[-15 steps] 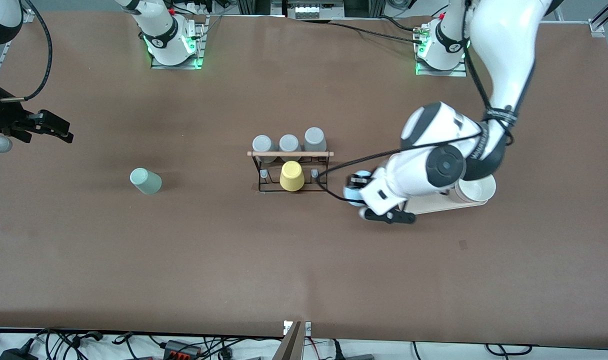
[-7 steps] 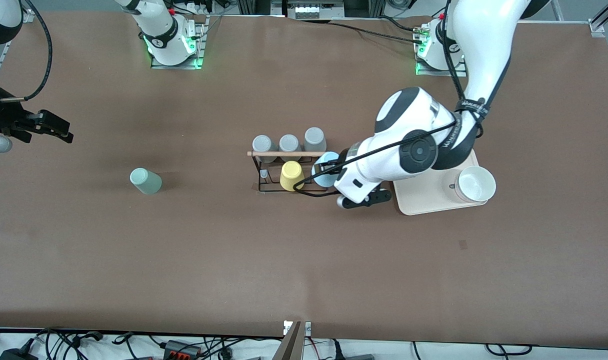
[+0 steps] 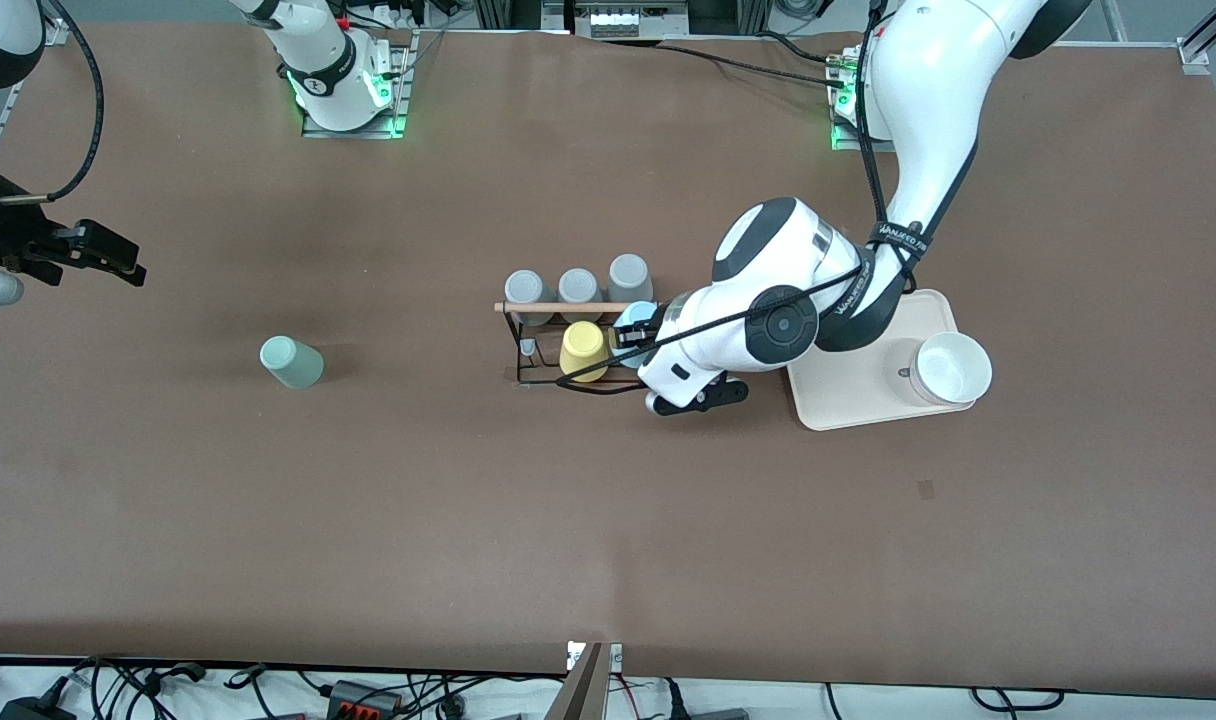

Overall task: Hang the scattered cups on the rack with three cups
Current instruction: 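Carry the blue cup to the rack and hang it beside the yellow cup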

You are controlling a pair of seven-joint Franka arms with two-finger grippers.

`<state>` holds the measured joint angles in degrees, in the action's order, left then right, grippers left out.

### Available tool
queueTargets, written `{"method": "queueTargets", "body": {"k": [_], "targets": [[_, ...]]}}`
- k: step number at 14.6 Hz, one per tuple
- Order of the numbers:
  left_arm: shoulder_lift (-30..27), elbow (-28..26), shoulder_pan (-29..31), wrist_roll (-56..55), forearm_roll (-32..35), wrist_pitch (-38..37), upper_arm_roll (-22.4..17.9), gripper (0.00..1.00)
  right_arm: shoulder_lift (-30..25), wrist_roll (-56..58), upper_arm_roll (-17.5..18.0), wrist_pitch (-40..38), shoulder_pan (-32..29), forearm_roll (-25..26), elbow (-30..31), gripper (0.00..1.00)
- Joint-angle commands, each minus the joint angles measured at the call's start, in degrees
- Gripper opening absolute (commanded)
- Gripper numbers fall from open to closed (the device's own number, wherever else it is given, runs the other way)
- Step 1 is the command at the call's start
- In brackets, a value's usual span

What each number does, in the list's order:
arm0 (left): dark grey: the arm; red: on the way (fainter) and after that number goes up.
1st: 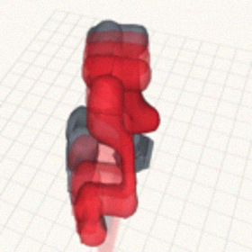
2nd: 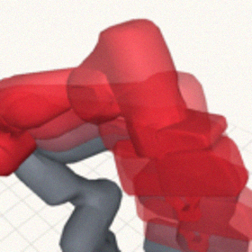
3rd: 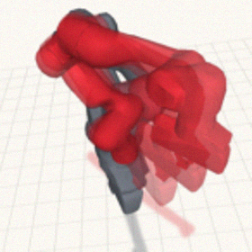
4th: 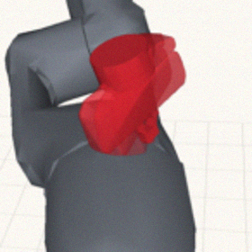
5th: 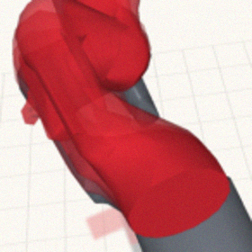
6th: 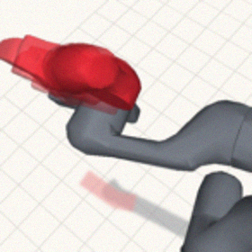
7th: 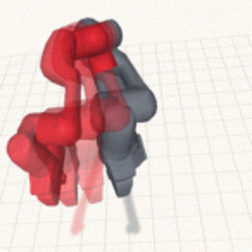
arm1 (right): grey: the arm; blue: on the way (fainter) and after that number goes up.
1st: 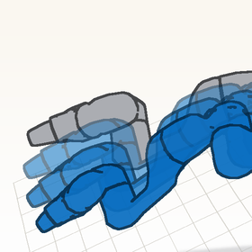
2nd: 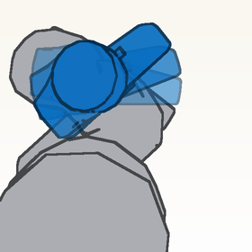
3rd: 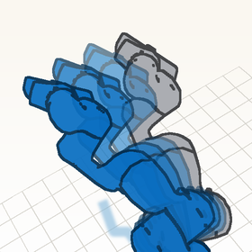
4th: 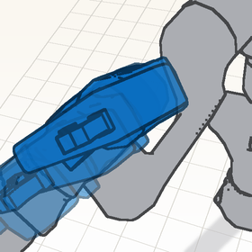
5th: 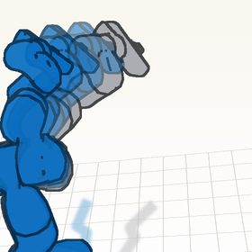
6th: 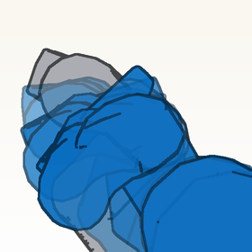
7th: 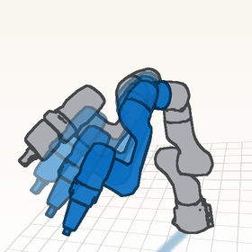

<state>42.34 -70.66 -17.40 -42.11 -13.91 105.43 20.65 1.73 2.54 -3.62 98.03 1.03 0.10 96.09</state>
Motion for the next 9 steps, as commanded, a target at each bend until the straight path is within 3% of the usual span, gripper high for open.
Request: {"method": "queueTargets", "body": {"k": [1,5,6,7,9], "targets": [[0.9,1.3,-0.6,0.6,-0.7,-0.2,-0.1,0.08,-0.2,0.6,0.0,0.1,-0.3,-0.1,-0.1,1.00],[2.7,1.0,-1.8,0.6,-0.3,4.5,-0.3,0.11,-0.2,0.6,-0.2,0.1,-0.3,-0.1,-0.1,1.00],[2.7,1.0,-2.1,0.5,-0.2,4.7,-0.6,0.27,-0.2,0.6,-0.2,0.1,-0.4,-0.1,-0.1,1.00],[2.5,1.0,-2.0,0.4,1.2,4.5,-0.6,0.96,-0.2,0.6,-0.2,0.1,-0.4,-0.2,-0.1,1.00],[0.7,1.5,-1.4,0.1,7.2,3.7,-0.4,1.00,-0.2,0.6,-0.2,0.1,-0.4,-0.1,-0.1,1.00]]}}
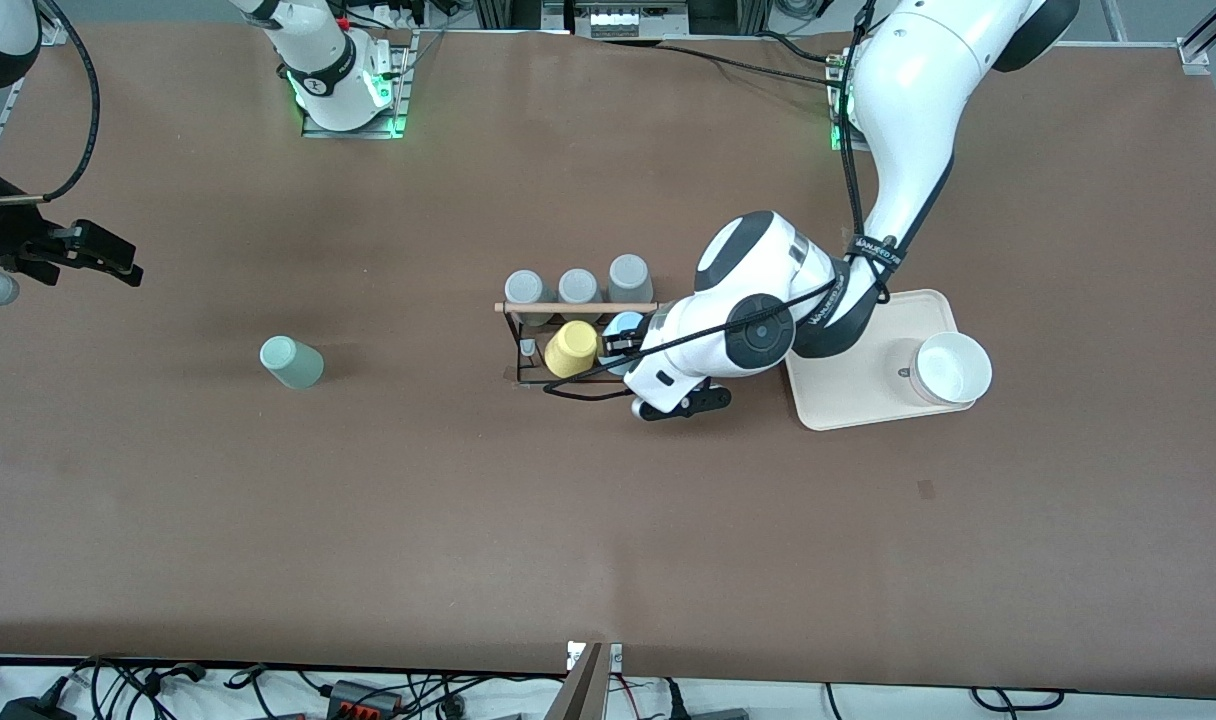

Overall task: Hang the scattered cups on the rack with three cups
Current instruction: 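Carry the blue cup to the rack and hang it beside the yellow cup, then open the left gripper and draw it back toward the tray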

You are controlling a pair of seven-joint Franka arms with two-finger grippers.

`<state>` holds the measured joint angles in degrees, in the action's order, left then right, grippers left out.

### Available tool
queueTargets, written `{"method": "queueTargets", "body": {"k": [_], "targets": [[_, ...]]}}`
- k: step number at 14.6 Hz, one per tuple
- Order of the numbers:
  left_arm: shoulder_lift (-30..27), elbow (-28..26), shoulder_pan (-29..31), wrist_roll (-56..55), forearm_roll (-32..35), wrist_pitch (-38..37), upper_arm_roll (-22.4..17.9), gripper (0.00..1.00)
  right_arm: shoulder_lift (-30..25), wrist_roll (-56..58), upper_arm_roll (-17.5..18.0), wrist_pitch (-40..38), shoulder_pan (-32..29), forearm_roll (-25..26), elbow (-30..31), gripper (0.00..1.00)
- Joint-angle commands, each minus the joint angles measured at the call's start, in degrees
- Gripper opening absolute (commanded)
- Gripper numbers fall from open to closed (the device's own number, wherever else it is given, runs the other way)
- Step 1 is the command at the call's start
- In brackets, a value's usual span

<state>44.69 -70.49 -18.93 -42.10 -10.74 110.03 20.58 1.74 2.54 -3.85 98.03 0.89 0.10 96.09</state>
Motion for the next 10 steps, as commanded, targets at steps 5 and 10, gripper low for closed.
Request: {"method": "queueTargets", "body": {"k": [5,10], "targets": [[-11.4,1.4,11.3,0.3,5.3,-6.4,-0.5,1.00,0.1,0.6,-0.1,0.0,-0.3,-0.1,-0.1,1.00],[-18.7,2.3,22.4,13.2,9.7,-21.9,0.1,1.00,0.9,0.7,0.2,-0.4,0.2,-0.1,-0.1,1.00]]}}
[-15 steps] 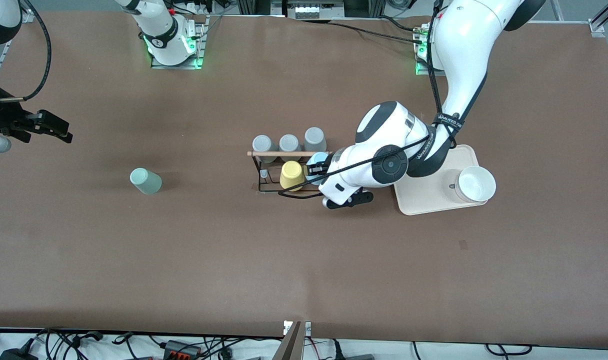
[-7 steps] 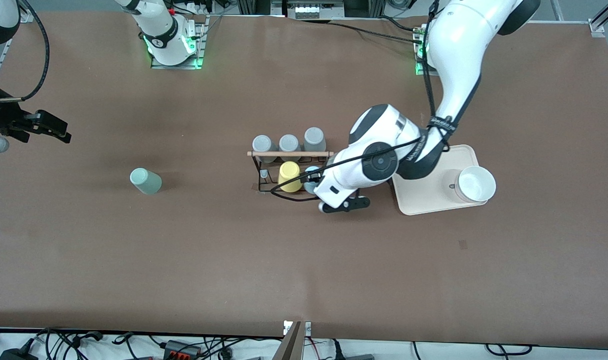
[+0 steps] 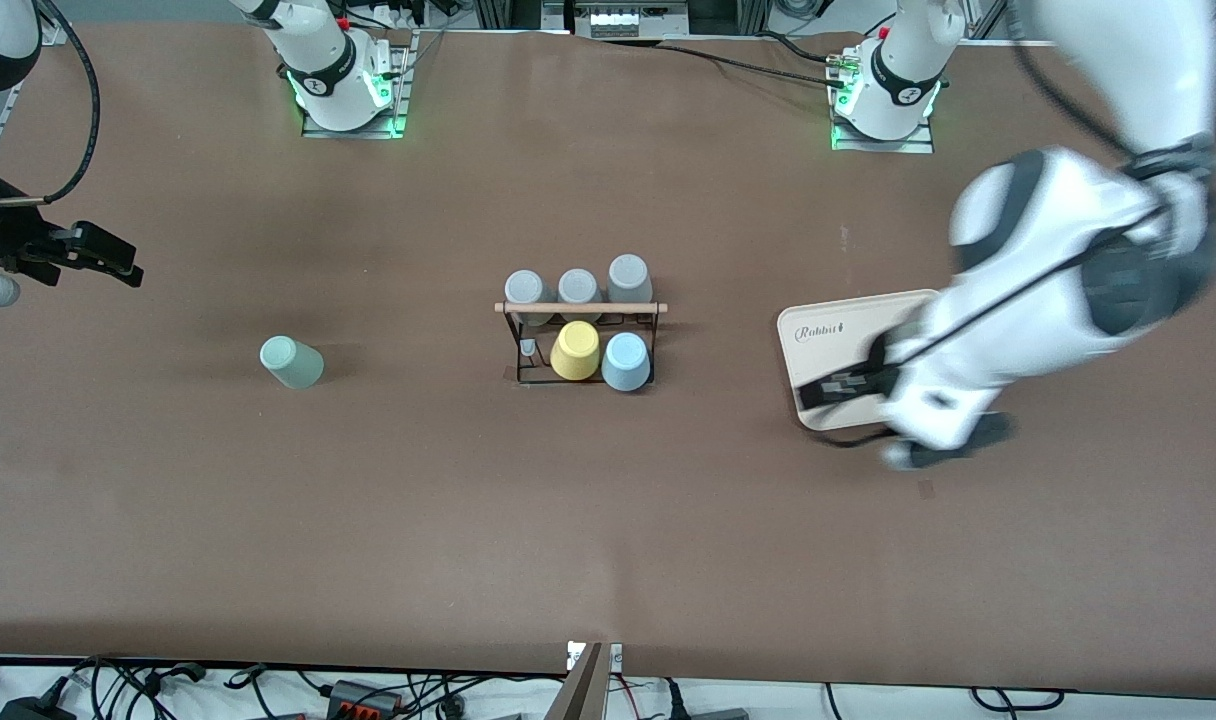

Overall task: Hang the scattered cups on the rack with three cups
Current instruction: 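Open the left gripper and draw it back toward the tray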

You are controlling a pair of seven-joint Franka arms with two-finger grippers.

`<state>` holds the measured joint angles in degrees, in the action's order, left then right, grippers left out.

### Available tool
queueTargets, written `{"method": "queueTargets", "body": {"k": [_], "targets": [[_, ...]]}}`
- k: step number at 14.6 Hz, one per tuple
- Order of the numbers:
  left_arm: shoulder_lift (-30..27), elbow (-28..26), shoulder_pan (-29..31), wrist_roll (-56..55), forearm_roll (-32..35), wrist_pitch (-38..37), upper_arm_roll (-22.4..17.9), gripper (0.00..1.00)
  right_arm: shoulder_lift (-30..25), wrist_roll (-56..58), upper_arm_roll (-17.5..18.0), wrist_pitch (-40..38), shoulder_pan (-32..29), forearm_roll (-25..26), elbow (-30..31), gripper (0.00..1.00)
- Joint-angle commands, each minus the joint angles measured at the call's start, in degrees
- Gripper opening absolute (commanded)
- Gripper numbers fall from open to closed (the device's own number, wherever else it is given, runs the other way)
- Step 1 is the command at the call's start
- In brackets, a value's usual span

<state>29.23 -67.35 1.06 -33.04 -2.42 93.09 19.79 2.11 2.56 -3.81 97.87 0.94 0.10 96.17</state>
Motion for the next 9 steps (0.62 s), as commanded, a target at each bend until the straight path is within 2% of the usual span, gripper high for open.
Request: {"method": "queueTargets", "body": {"k": [1,5,6,9], "targets": [[-4.3,0.4,4.0,4.7,1.6,-7.8,1.0,1.00,1.1,0.6,0.2,0.3,0.0,-0.2,-0.3,1.00],[-7.6,0.2,4.5,5.4,2.3,-12.9,0.3,1.00,5.2,-0.1,0.3,0.2,0.4,0.1,-0.6,1.00],[-8.6,-2.1,4.6,5.5,2.4,-13.4,0.6,1.00,6.7,-0.1,0.3,0.0,0.3,0.1,-0.5,1.00],[-17.2,-14.4,4.7,5.7,4.1,-8.4,1.2,1.00,10.1,0.8,0.4,-0.1,0.5,0.5,-0.6,1.00]]}}
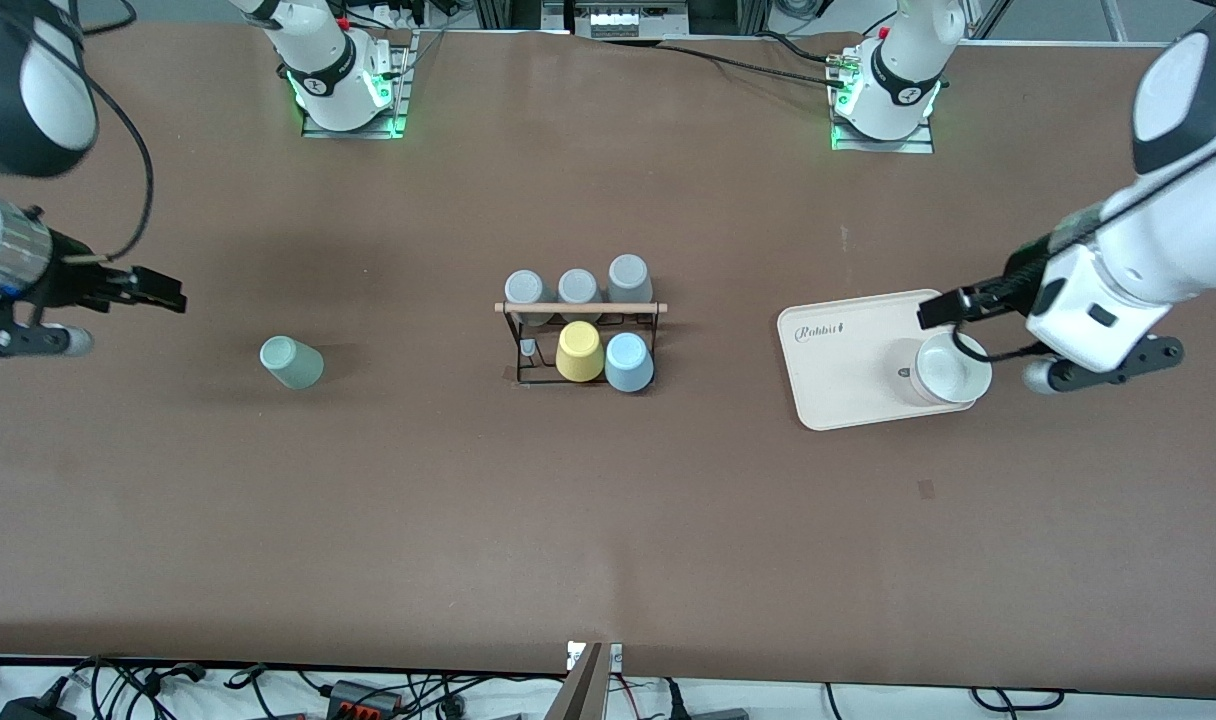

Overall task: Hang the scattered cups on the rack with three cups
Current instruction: 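Open the left gripper and draw it back toward the tray, then reach the right gripper toward the pale teal cup on the table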

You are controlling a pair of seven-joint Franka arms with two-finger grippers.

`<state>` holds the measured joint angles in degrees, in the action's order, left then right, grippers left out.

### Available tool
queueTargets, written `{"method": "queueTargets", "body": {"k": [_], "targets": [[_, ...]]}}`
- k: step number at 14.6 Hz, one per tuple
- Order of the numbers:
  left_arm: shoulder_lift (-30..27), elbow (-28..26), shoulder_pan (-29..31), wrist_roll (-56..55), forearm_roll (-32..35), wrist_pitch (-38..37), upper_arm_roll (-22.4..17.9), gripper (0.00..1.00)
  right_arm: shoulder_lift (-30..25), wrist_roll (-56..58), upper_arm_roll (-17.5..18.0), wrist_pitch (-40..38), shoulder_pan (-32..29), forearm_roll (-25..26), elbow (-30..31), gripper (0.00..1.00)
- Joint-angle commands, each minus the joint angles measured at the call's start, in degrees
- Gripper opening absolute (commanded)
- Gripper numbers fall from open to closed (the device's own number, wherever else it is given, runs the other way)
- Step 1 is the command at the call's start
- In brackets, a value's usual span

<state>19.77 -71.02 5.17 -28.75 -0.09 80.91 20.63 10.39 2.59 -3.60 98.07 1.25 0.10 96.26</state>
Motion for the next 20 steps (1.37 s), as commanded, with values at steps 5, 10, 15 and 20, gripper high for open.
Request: {"method": "queueTargets", "body": {"k": [5,10,15,20], "targets": [[-17.5,-26.0,3.3,8.2,1.6,11.4,0.3,1.00,9.6,-0.2,0.1,1.9,2.5,0.7,-1.9,1.00],[-14.5,-20.6,4.0,10.0,-0.1,12.3,-2.3,1.00,11.0,-0.2,0.0,13.1,2.3,0.8,4.9,1.00],[-15.2,-19.8,-2.8,12.2,-1.0,8.4,-11.0,1.00,11.1,-0.6,-0.2,25.0,2.4,0.8,13.2,1.00],[-15.9,-19.4,-2.7,13.7,-0.4,9.7,-9.6,1.00,11.1,-0.7,-0.1,31.4,2.4,0.8,19.3,1.00]]}}
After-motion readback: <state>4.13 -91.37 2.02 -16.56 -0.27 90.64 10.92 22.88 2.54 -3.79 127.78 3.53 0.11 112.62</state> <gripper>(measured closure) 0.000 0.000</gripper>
